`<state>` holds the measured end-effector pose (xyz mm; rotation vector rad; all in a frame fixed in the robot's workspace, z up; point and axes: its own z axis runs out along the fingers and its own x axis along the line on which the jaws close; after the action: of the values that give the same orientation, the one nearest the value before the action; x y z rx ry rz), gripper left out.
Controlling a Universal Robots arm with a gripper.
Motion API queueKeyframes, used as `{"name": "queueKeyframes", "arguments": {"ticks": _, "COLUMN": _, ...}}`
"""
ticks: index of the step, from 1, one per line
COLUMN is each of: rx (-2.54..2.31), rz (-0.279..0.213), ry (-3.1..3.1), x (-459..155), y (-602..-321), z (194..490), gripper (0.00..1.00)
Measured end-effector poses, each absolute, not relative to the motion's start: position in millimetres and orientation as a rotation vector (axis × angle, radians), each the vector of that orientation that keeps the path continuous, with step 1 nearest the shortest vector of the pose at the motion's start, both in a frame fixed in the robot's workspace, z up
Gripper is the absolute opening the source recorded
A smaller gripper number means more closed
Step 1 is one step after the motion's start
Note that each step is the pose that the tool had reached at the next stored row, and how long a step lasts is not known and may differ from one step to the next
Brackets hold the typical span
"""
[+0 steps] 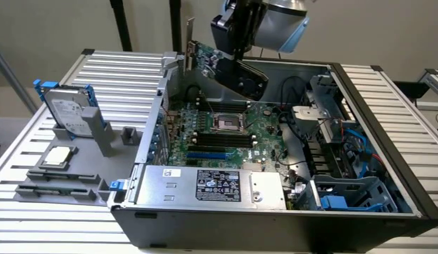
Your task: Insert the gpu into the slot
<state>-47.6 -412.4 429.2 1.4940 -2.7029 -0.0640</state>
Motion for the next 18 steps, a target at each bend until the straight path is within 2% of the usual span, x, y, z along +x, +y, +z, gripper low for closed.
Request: {"name": "queueKeyframes", "arguments": {"ticks": 18, "rx": 1.926, "rz": -0.05, "ry": -2.439, "x": -48, "y": -412, "z": 416, "gripper": 0.26}}
